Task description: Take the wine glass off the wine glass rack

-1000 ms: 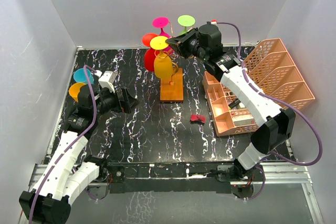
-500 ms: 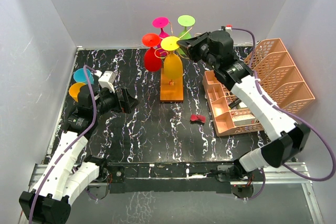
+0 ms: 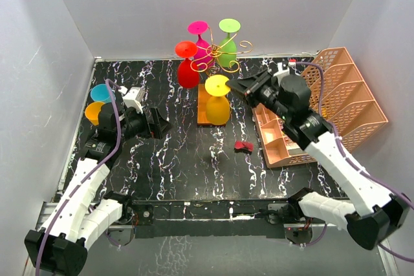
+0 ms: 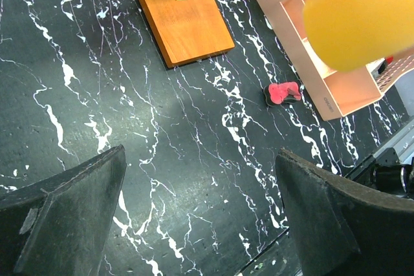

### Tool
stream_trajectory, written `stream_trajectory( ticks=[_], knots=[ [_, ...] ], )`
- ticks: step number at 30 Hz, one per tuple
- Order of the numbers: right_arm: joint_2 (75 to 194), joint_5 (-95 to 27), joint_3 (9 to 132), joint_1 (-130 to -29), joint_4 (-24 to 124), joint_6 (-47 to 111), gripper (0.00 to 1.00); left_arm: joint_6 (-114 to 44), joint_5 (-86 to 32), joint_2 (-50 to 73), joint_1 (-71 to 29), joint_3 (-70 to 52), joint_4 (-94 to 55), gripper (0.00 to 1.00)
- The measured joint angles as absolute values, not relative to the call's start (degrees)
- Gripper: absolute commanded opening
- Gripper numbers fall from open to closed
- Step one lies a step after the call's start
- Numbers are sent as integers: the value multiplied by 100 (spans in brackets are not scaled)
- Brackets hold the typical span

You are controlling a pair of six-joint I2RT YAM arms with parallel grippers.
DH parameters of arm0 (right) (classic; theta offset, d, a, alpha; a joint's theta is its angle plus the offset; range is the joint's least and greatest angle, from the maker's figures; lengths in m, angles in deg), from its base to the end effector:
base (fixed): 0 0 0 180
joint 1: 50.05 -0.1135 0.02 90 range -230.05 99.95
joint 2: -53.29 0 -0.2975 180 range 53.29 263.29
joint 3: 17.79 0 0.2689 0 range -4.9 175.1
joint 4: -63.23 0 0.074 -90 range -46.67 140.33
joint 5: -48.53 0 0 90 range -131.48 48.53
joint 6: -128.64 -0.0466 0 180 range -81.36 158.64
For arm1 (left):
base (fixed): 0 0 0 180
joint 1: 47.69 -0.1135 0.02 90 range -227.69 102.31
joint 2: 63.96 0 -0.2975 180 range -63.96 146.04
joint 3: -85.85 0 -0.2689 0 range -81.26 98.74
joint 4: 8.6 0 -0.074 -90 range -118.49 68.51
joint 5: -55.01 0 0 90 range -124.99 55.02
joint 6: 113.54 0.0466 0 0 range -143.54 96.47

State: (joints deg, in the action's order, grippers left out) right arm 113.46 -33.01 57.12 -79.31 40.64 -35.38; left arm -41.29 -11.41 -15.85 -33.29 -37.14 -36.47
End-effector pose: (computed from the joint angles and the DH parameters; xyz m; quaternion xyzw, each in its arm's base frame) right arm 0.2157 0.1287 0.4236 0.2414 0.7136 0.5483 0.3631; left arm 0.1866 -0.0671 0.3386 0.0954 0.7999 -0.3173 0.5004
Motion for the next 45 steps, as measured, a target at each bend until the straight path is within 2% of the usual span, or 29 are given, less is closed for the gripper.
stream_trajectory(
  ticks=[6, 11, 18, 23, 27, 35, 40, 45],
  knots=[
    [10594, -2689, 3998, -7931, 5349, -3623, 8, -4881, -923, -1644, -3329, -3858, -3374, 97],
    [10574, -2197, 3098, -7931, 6407, -4148, 8, -6765, -411, -2031, -3329, -4800, -2023, 97],
    [10430, -2090, 2665, -7931, 8153, -5011, 8, -9852, 50, -1976, -3325, -6339, 1124, 97],
    [10347, -2236, 2606, -7931, 9137, -5569, 8, -11263, 188, -1434, -3325, -6693, 3198, 97],
    [10533, -2302, 2438, -7931, 9911, -6069, 8, -12009, 286, -1023, -3314, -6719, 4501, 97],
    [11341, -2330, 2097, -7931, 10988, -6876, 8, -12717, 516, -389, -3098, -6682, 5797, 96],
    [11492, -2345, 1869, -7931, 11305, -7037, 8, -12957, 511, -199, -2921, -6660, 6276, 87],
    [11422, -2494, 1373, -7931, 11552, -7105, 8, -13154, 498, -133, -2884, -6660, 6604, 64]
  ],
)
